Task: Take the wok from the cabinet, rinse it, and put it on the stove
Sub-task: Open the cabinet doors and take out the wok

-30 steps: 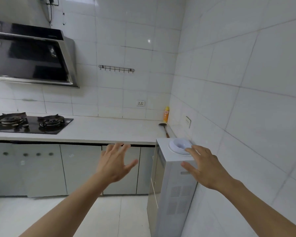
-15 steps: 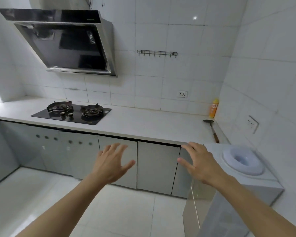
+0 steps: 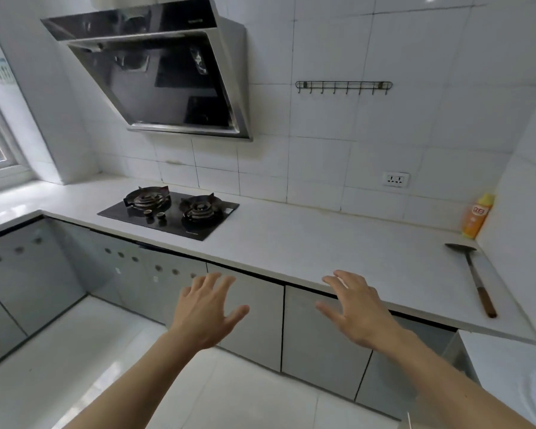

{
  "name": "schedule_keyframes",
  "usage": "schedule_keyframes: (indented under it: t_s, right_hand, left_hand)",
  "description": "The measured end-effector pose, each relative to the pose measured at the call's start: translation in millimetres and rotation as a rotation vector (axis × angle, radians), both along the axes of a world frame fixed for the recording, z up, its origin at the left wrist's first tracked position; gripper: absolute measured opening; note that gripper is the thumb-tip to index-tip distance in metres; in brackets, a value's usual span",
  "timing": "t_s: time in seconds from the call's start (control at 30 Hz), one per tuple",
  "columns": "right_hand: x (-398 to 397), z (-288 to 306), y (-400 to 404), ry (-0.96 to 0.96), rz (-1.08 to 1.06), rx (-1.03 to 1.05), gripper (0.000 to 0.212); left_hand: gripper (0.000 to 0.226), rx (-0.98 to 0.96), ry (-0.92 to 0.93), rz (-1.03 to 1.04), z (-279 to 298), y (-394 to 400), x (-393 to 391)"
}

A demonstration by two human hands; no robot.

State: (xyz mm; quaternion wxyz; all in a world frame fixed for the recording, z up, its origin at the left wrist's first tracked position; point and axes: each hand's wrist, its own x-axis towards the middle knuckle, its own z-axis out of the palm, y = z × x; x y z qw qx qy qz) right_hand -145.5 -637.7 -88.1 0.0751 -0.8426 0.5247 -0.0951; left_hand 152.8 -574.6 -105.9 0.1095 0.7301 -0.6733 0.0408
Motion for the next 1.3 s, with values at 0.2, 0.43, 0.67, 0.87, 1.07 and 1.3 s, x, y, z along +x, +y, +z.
schedule_keyframes:
  t_s: [0.2, 0.43, 0.67, 0.87, 1.07, 1.3]
  right_hand:
    - [36.8, -8.4, -82.6, -0.007, -0.054, -0.006, 0.107]
    - [80.9, -2.7, -153.7, -0.017, -0.144, -0.007, 0.106]
    - [97.9, -12.6, -216.9, 0.014, -0.147, 0.047, 0.092]
    - [96.6, -44.9, -286.9, -0.038, -0.071, 0.101, 0.095]
    - [81.3, -98.2, -364.4, -0.015, 0.064, 0.201, 0.107]
    - [83.0, -134.8, -404.7, 0.071, 0.171, 0.309, 0.086]
  left_hand:
    - [0.076, -0.011, 0.064, -0.043, -11.7, -96.3, 34.4]
    - [0.073, -0.011, 0.094, -0.09, -12.1, -199.1, 80.0]
    - [0.072, -0.007, 0.097, -0.094, -28.1, -264.9, 100.4]
    - [0.081, 0.06, 0.132, 0.002, -57.6, -305.9, 88.4]
    - [0.073, 0.137, 0.18, 0.19, -86.2, -333.7, 57.6]
    - [0.07, 0.183, 0.227, 0.31, -118.5, -327.6, 31.3]
